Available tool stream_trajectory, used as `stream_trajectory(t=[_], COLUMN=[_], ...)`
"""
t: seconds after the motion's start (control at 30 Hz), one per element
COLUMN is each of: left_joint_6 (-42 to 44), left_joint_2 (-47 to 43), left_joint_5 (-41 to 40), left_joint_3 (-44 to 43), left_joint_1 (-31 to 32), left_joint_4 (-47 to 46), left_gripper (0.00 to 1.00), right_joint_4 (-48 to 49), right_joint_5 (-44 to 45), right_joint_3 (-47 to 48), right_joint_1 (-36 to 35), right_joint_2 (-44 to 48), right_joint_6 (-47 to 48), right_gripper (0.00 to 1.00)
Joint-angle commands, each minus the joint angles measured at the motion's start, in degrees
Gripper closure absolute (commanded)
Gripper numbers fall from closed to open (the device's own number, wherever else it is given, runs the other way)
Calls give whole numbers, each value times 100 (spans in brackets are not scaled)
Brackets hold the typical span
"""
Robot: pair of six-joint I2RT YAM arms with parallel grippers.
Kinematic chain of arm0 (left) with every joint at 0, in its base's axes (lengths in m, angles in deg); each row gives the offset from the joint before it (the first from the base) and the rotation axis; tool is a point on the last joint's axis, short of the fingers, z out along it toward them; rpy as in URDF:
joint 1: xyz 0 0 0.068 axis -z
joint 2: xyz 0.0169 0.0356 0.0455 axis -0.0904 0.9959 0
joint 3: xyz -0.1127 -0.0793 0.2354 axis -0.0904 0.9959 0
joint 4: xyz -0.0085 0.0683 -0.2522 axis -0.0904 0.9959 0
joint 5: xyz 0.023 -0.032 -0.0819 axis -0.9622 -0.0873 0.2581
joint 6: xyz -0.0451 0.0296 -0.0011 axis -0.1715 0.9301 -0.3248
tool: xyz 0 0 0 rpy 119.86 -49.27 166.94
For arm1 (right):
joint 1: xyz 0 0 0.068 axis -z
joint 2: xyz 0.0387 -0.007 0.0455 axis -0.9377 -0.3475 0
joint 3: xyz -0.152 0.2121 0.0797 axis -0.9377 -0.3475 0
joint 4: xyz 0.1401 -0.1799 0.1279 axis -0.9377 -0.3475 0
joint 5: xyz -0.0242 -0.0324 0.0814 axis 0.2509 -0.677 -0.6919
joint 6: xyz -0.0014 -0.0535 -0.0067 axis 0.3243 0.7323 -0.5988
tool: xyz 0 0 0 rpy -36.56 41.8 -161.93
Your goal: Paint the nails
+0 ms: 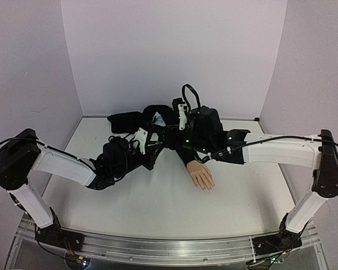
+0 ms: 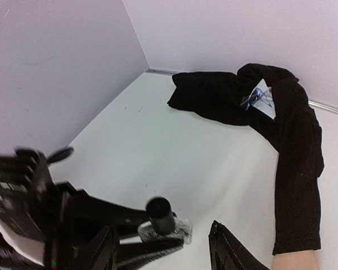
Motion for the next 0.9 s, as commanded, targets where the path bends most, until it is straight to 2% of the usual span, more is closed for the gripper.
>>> stream_trajectory(t=[0.0, 0.23, 0.4, 0.5, 0.53, 0.63, 0.7, 0.73, 0.87], left_joint_6=[-6, -176, -284, -321, -339, -415, -588, -685, -1098], left_joint_2=[8, -75, -113, -125, -140, -289, -467, -582, -1020], left_joint_5=[-361, -273, -264, -256, -225, 73, 581, 1080, 3687], left_joint_3=[-313, -299, -250, -216, -198, -118, -49, 10, 234], left_joint_1=[57, 69, 66, 66, 67, 35, -91, -205, -721], left_joint_4=[-465, -435, -316, -253, -229, -107, 60, 108, 60], left_gripper=[100, 100, 100, 100, 100, 100, 100, 100, 100], right_joint_4=[-211, -399, -459, -469, -475, -522, -522, -519, -552], right_joint_5=[597, 359, 259, -27, -155, -531, -1050, -1476, -4387], right_joint_3=[404, 844, 806, 750, 747, 645, 478, 371, 1], right_joint_1=[33, -13, -23, -11, -15, -8, 62, 149, 581], right_joint_2=[-303, -746, -756, -717, -714, -623, -446, -353, -24], right_joint_6=[-341, -273, -89, 95, 170, 456, 803, 1002, 1806], right_gripper=[49, 57, 66, 66, 71, 96, 99, 99, 100])
